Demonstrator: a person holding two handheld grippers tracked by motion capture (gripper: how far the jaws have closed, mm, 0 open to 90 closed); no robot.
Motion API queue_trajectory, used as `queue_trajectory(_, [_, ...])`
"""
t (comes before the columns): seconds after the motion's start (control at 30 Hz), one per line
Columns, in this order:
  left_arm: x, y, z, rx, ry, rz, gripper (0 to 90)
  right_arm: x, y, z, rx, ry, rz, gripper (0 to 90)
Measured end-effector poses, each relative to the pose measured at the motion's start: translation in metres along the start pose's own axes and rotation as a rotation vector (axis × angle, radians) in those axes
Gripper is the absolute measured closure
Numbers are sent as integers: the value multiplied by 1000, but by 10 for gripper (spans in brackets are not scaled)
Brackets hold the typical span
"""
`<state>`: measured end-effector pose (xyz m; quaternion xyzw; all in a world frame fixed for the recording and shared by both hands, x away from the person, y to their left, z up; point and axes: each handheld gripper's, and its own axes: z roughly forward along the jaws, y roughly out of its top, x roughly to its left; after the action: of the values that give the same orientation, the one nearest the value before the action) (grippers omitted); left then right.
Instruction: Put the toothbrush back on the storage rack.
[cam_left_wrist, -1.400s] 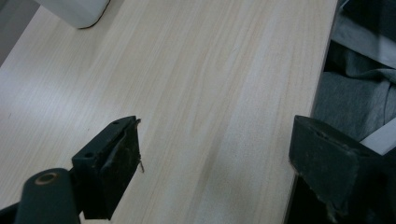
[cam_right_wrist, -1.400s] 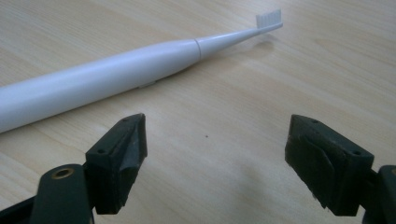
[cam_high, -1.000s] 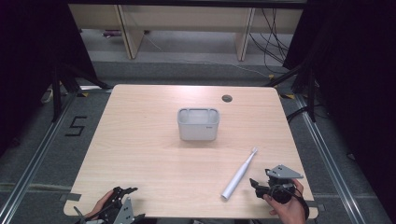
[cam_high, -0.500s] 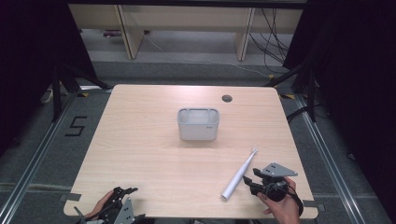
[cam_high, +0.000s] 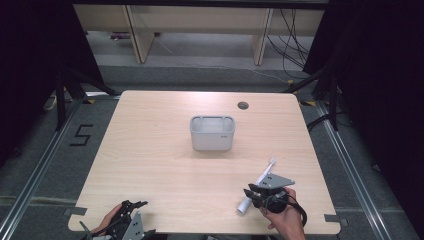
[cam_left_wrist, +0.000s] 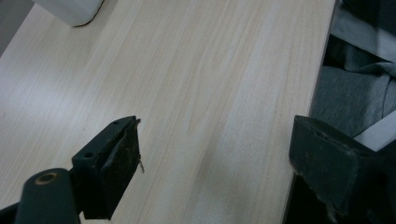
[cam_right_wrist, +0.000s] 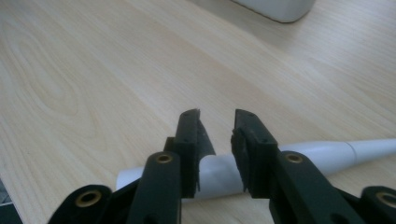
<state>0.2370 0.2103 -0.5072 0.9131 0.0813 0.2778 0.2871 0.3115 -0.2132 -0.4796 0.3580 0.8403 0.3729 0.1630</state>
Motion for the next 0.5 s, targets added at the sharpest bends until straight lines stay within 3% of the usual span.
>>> queue_trajectory(0.07, [-1,0,1,-25,10,-12,160,3,2,4,16,15,-19,768])
queue_trajectory(0.2, [-1,0,1,-22,11,-10,160,7,3,10,28,35,-57,817])
queue_trajectory(0.27, [-1,-1,1,-16,7,-8,160,10,3,11,43,40,-48,838])
queue_trajectory(0.5, [0,0,1,-17,12,-5,160,15,2,14,59,54,-91,873])
